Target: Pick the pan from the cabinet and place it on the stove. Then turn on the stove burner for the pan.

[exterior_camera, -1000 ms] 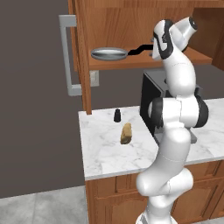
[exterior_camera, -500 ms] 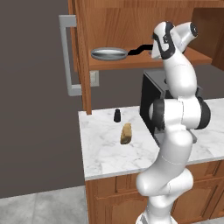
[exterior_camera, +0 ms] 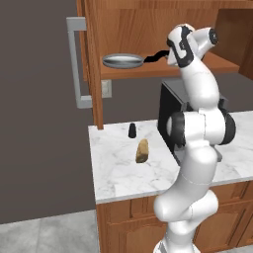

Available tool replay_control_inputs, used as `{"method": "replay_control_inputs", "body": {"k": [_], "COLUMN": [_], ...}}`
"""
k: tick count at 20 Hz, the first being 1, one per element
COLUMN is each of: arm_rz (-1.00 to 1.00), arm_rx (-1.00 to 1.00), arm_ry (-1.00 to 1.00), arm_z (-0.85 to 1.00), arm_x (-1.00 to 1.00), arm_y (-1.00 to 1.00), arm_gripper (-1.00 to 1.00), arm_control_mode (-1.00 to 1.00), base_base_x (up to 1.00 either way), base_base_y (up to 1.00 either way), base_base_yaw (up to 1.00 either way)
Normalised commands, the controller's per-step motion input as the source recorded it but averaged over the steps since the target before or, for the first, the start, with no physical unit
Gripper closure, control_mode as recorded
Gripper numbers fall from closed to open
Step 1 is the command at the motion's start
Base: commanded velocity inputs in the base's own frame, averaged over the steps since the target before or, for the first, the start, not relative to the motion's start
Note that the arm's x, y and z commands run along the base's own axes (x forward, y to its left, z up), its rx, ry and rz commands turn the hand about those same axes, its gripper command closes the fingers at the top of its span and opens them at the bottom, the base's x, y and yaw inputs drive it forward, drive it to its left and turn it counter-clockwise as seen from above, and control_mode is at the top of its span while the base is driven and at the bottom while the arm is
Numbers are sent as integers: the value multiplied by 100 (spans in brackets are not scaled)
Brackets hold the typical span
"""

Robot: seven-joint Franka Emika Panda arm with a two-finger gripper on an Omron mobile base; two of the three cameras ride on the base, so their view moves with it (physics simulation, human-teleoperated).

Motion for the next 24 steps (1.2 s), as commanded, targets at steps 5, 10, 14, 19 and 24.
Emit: {"method": "replay_control_inputs", "body": {"k": [5, 10, 14, 19, 24], "arm_rz": [-3, -1, -2, -2, 0], "arm_rx": [-3, -2, -1, 0, 0], "arm_ry": [0, 4, 23, 22, 14], "arm_z": [-23, -21, -26, -17, -23], "arm_x": [53, 38, 5, -3, -9], "arm_y": [13, 4, 0, -10, -17], "arm_gripper": [-100, -100, -100, -100, -100], "arm_control_mode": [-100, -100, -100, -100, -100], "base_base_x": [0, 0, 0, 0, 0], "base_base_y": [0, 0, 0, 0, 0], "base_base_yaw": [0, 0, 0, 0, 0]}}
